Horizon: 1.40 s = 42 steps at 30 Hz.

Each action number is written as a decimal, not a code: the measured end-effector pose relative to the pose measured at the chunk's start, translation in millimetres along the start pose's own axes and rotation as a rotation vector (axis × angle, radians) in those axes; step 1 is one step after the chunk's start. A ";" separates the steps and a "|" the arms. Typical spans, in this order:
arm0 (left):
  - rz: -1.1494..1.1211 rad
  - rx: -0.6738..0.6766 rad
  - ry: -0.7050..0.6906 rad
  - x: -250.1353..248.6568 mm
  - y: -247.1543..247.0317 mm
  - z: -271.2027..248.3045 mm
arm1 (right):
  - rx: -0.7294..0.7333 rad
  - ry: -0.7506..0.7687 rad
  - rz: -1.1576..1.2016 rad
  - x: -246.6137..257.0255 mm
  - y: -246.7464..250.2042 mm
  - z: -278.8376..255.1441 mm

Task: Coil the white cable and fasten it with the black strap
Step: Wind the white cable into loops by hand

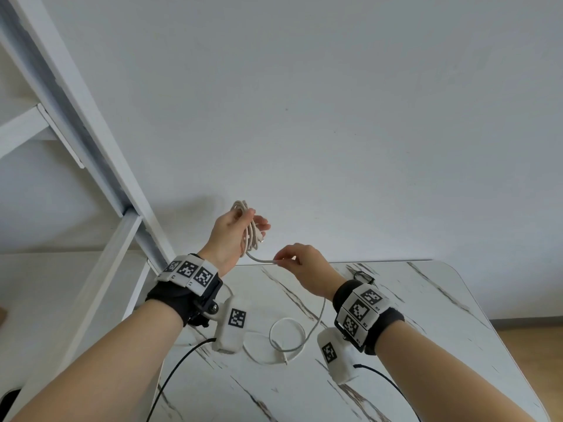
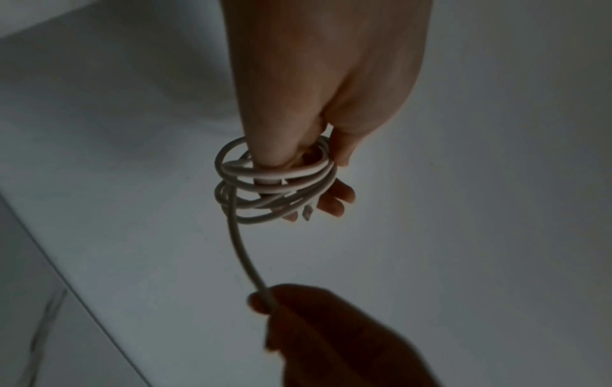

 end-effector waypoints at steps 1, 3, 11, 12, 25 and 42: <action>0.081 0.003 -0.009 2.0 -0.2 -0.9 | 0.006 0.032 -0.045 2.4 0.1 0.1; 0.242 0.007 -0.027 7.1 -1.0 -2.2 | 0.028 0.086 -0.093 7.6 -1.0 0.2; 0.540 0.008 0.023 20.2 -4.4 -5.8 | 0.058 0.175 -0.041 28.1 -1.4 -0.2; 0.520 0.054 0.049 21.5 -5.5 -7.4 | 0.047 0.180 -0.040 29.1 -0.7 -0.1; 0.355 0.457 0.368 26.2 1.5 -22.5 | 0.061 0.098 -0.069 23.8 18.4 0.0; -0.139 0.743 0.367 -4.8 9.1 -38.7 | -0.125 0.010 -0.013 -11.6 12.0 0.6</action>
Point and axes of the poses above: each hand's wrist, its own z-axis towards the middle knuckle, its own y-axis out of the back of the hand, x = y × z, the point moved 1 cm from there along z, towards the middle knuckle, and after that the axes turned 15 degrees about z, right-handed, at the moved point
